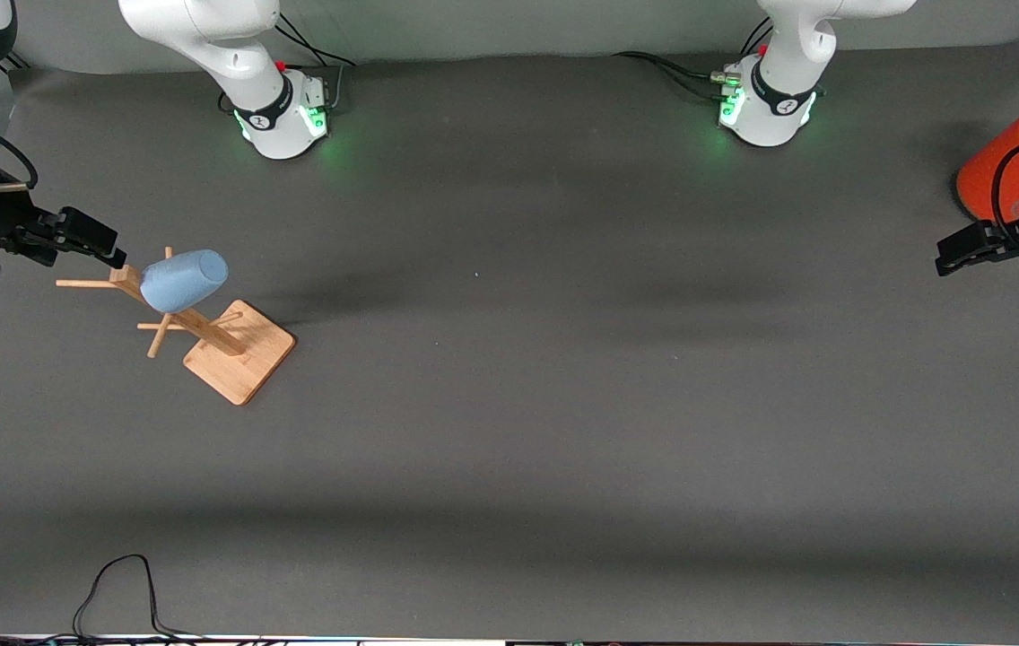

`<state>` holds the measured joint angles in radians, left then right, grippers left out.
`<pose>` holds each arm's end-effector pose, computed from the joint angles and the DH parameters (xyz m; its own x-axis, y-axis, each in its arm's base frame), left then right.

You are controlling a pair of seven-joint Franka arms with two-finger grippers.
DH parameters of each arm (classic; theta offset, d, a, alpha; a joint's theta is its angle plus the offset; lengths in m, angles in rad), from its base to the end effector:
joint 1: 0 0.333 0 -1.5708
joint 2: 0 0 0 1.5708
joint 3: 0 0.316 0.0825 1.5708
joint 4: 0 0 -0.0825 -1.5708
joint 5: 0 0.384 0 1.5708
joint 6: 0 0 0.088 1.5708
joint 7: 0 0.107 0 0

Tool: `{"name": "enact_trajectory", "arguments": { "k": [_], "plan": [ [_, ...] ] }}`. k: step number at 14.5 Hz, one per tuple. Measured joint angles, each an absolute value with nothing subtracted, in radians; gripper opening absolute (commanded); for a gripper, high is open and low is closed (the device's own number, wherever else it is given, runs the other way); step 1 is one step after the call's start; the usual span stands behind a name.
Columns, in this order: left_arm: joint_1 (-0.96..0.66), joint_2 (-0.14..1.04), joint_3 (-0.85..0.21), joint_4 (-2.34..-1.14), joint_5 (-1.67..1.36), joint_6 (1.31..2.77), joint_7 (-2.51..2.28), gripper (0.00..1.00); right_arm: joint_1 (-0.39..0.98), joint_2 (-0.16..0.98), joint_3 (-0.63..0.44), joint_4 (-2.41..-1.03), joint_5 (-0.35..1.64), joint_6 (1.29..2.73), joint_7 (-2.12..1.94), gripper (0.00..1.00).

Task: Rotate and upright cup with both arms
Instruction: 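Reach the right gripper to the blue cup on the wooden stand peg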

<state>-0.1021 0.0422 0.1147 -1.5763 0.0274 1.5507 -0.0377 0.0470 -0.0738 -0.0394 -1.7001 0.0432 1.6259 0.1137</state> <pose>0.5637 0.0088 0.5968 0.9965 0.0510 -0.0662 0.0488 -0.9982 -0.0347 0.5349 0.0077 0.6083 0.9941 -0.1080 -0.0057 -0.1082 -0.9931 -0.0457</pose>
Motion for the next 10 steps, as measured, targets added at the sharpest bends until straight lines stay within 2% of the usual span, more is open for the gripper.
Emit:
{"name": "enact_trajectory", "arguments": {
  "k": [6,10],
  "plan": [
    [-0.102,0.044,0.115,-1.577,0.027,1.551,-0.038,1.0,0.047,-0.073,-0.024,-1.673,0.043,1.605,0.124,1.0],
    [-0.102,0.045,0.115,-1.577,0.028,1.551,-0.038,1.0,0.047,-0.072,-0.005,-1.655,0.068,1.568,0.377,1.0]
  ]
}}
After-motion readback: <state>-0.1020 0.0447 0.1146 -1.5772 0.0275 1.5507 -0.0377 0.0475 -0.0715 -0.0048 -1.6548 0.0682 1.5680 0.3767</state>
